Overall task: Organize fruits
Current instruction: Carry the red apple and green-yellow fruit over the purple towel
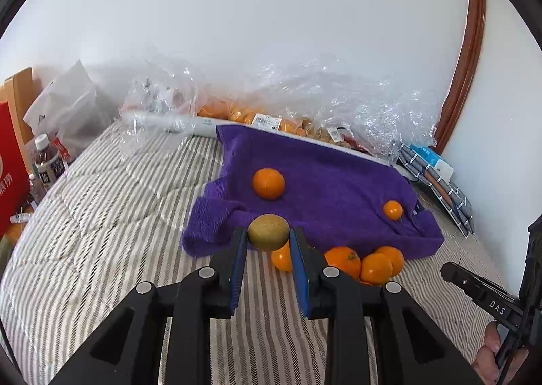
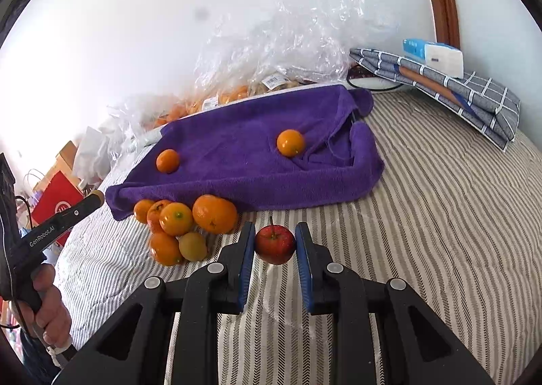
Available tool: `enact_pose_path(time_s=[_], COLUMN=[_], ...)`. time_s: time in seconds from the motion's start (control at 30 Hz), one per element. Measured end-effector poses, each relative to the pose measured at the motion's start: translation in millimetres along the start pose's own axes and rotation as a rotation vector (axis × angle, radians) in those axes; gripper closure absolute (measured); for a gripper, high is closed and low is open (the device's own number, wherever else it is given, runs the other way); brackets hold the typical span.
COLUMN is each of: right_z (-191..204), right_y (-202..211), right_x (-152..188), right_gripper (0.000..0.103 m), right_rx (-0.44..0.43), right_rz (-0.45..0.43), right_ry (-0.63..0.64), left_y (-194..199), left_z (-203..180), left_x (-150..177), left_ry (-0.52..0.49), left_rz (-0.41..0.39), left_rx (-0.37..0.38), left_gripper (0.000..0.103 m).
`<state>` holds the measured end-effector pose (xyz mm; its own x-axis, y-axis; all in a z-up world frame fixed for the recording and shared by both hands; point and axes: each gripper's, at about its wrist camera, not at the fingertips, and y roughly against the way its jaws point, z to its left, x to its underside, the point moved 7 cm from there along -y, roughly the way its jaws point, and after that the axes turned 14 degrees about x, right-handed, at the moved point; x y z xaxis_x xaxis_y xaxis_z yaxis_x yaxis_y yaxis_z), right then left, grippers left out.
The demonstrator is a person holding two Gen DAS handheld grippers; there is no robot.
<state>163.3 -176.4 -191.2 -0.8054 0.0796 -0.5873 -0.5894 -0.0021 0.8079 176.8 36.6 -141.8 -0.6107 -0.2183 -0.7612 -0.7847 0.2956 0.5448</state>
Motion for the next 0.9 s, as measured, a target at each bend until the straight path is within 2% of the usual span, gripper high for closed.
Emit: enact_pose_path(time_s=[0.17,0.43,0.73,0.9], right_z=[7.5,21.3,20.6,17.6], right_y=[10.5,5.3,-34.8,-45.6], right_x=[-25.1,-72.9,-77.8,-75.1], right_gripper=[0.079,0.079,0.079,0.079], right_rx=[-0.001,0.001,-0.026,0.006], right_rz=[-0.049,-0.122,-0.079,-0.063], right_ry=[0.025,0.062,0.026,0.042], left_y=[-0.7,-27.3,-64.5,-67.9], left_z=[-7.8,-3.9,26.9,30.8], left_x=[-26.4,-59.6,-44.8,-45.4], left_ry=[-0.033,-0.001,0.066,0.091], left_rz=[-0.023,-0.046,0.008,0.004], left_rx=[0.006,0.004,-0.033,-0.018], left_gripper=[0.078,0.078,0.078,0.078])
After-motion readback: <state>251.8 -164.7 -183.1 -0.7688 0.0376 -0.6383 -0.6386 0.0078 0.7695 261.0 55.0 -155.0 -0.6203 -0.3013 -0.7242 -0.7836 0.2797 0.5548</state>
